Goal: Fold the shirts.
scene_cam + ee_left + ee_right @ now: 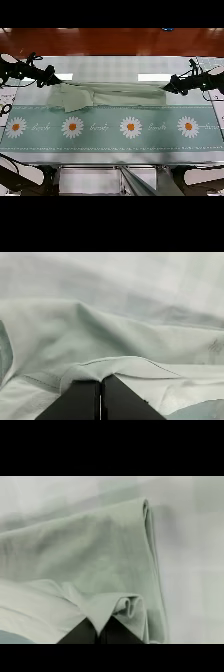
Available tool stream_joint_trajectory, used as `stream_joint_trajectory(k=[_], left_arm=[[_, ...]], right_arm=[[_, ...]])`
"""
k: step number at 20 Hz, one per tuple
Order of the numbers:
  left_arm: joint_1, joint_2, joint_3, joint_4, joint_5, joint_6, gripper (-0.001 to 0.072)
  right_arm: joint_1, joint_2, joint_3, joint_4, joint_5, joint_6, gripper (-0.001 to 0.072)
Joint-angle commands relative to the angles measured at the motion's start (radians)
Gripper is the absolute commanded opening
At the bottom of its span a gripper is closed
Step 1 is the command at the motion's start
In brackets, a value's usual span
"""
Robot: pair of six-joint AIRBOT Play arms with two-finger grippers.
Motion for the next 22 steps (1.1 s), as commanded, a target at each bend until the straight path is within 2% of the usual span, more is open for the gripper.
stream_joint_trajectory(k=[1, 5, 6, 7, 8, 9, 11, 12, 14, 17, 20, 22], left_arm=[[-0.005, -0.063, 0.061, -0.002, -0.011, -0.008, 0.0017], [-0.011, -0.092, 0.066, -0.001, 0.008, 0.010, 0.0018], [-0.018, -0.092, 0.066, -0.002, 0.024, 0.023, 0.0049], [-0.026, -0.092, 0.070, -0.002, 0.024, 0.024, 0.0256], [-0.032, -0.091, 0.083, 0.000, -0.014, 0.043, 0.0507], [-0.029, -0.090, 0.120, 0.023, -0.077, 0.067, 0.0512], [0.001, -0.062, 0.207, 0.161, -0.153, -0.023, 0.0511], [0.026, -0.015, 0.223, 0.212, -0.142, -0.060, 0.0511], [0.069, 0.105, 0.201, 0.229, -0.072, -0.071, 0.0511], [0.088, 0.338, -0.002, 0.298, 0.101, -0.053, 0.0511], [0.059, 0.593, -0.399, 0.253, 0.300, -0.010, 0.0511], [0.017, 0.706, -0.593, 0.172, 0.338, 0.060, 0.0510]], right_arm=[[0.001, -0.048, 0.019, 0.035, -0.019, 0.002, 0.0029], [0.005, -0.079, 0.019, 0.050, -0.041, 0.001, 0.0030], [0.007, -0.083, 0.019, 0.049, -0.058, 0.001, 0.0065], [0.013, -0.084, 0.019, 0.051, -0.074, 0.005, 0.0253], [0.013, -0.082, 0.022, 0.070, -0.056, 0.005, 0.0420], [-0.003, -0.079, 0.050, 0.056, 0.011, 0.004, 0.0418], [-0.080, -0.051, 0.138, 0.003, 0.153, 0.041, 0.0418], [-0.133, -0.015, 0.160, 0.004, 0.189, 0.056, 0.0418], [-0.231, 0.086, 0.154, -0.032, 0.208, 0.058, 0.0418], [-0.326, 0.235, -0.011, -0.118, 0.120, 0.054, 0.0418], [-0.349, 0.302, -0.296, -0.077, -0.066, 0.045, 0.0418], [-0.320, 0.284, -0.390, -0.005, -0.140, 0.021, 0.0418]])
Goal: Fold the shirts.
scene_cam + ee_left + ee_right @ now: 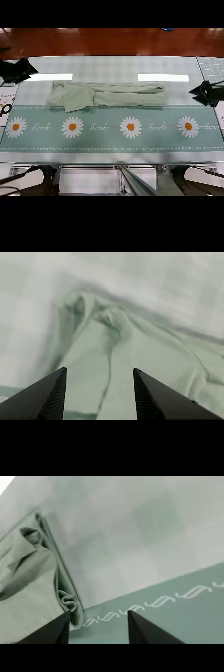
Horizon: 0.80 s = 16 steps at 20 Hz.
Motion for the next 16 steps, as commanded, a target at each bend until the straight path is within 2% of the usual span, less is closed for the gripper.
stream_joint_trajectory(k=[1, 5, 10, 14, 16], left_arm=[[-0.058, 0.222, -0.346, -0.105, 0.141, 0.102, 0.0510], [-0.165, 0.208, -0.430, -0.139, 0.143, 0.099, 0.0509], [-0.230, 0.164, -0.423, -0.203, 0.158, 0.099, 0.0510], [-0.291, 0.118, -0.423, -0.258, 0.187, 0.099, 0.0510], [-0.320, 0.098, -0.423, -0.282, 0.187, 0.099, 0.0509]], right_arm=[[0.018, 0.003, -0.166, 0.077, -0.140, -0.021, 0.0418], [0.119, -0.115, -0.142, 0.257, -0.153, -0.104, 0.0418], [0.214, -0.260, -0.026, 0.306, -0.098, -0.111, 0.0418], [0.313, -0.350, 0.094, 0.309, -0.087, -0.052, 0.0418], [0.369, -0.373, 0.148, 0.293, -0.079, -0.026, 0.0372]])
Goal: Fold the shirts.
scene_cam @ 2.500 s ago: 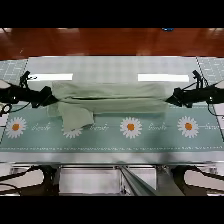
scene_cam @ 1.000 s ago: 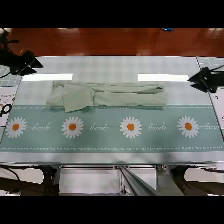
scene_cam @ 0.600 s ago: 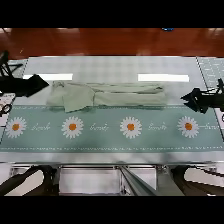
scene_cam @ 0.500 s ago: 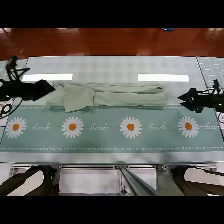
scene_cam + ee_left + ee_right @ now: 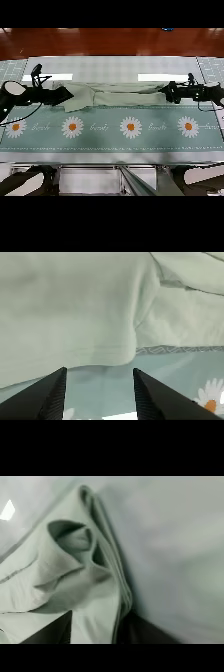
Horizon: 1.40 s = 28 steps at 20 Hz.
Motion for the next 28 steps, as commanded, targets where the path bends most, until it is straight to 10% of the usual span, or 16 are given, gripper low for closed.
stream_joint_trajectory(k=[1, 2, 4, 6, 11, 21, 28], left_arm=[[-0.056, -0.033, -0.001, -0.045, 0.011, 0.003, 0.0509], [-0.073, -0.037, -0.001, -0.045, 0.011, 0.003, 0.0507], [-0.097, -0.039, 0.002, -0.045, 0.010, 0.006, 0.0448], [-0.121, -0.040, 0.022, -0.046, 0.003, 0.048, 0.0022], [-0.279, -0.146, 0.227, -0.045, 0.046, 0.052, 0.0017], [-0.740, -0.798, 0.924, -0.046, -0.195, -0.135, 0.0017], [-0.817, -0.902, 1.061, -0.132, -0.274, -0.164, 0.0018]], right_arm=[[0.093, -0.049, 0.095, -0.032, 0.017, 0.053, 0.0279], [0.103, -0.044, 0.116, -0.052, 0.046, 0.054, 0.0032], [0.103, 0.006, 0.134, -0.084, 0.076, 0.045, 0.0028], [0.092, 0.100, 0.134, -0.177, 0.096, 0.061, 0.0028], [0.094, 0.397, 0.077, -0.417, 0.158, 0.124, 0.0028], [0.094, 0.944, -0.138, -0.393, 0.240, 0.193, 0.0029], [0.094, 1.048, -0.141, -0.394, 0.287, 0.223, 0.0029]])
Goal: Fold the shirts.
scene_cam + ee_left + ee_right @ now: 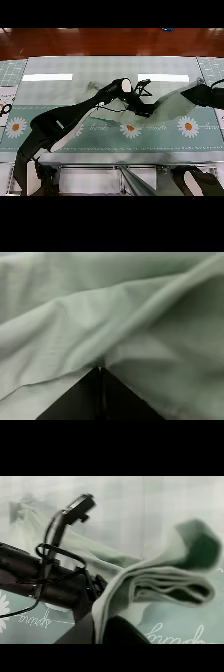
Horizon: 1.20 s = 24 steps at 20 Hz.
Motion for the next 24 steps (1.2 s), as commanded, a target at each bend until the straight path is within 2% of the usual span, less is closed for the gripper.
stream_joint_trajectory(k=[1, 4, 6, 8, 11, 14, 18, 24], left_arm=[[0.039, 0.000, 0.053, -0.009, -0.067, -0.013, 0.0018], [0.195, 0.129, 0.018, 0.146, -0.151, -0.014, 0.0018], [0.308, 0.275, -0.083, 0.238, -0.142, -0.013, 0.0018], [0.428, 0.454, -0.241, 0.282, -0.091, -0.001, 0.0018], [0.611, 0.745, -0.525, 0.285, -0.010, 0.073, 0.0018], [0.748, 0.983, -0.757, 0.284, 0.024, 0.111, 0.0018], [0.810, 1.174, -0.966, 0.285, 0.029, 0.131, 0.0018], [0.807, 1.180, -1.060, 0.265, 0.080, 0.130, 0.0018]], right_arm=[[0.000, 0.031, -0.005, 0.001, 0.021, 0.016, 0.0029], [0.023, 0.001, -0.004, 0.027, 0.003, 0.029, 0.0029], [0.113, -0.053, -0.004, 0.070, -0.058, 0.030, 0.0029], [0.244, -0.138, 0.008, 0.104, -0.177, 0.046, 0.0028], [0.453, -0.343, 0.090, 0.158, -0.354, 0.052, 0.0029], [0.607, -0.606, 0.254, 0.206, -0.442, 0.051, 0.0029], [0.731, -0.924, 0.481, 0.282, -0.463, 0.050, 0.0029], [0.792, -1.184, 0.688, 0.367, -0.463, 0.053, 0.0029]])
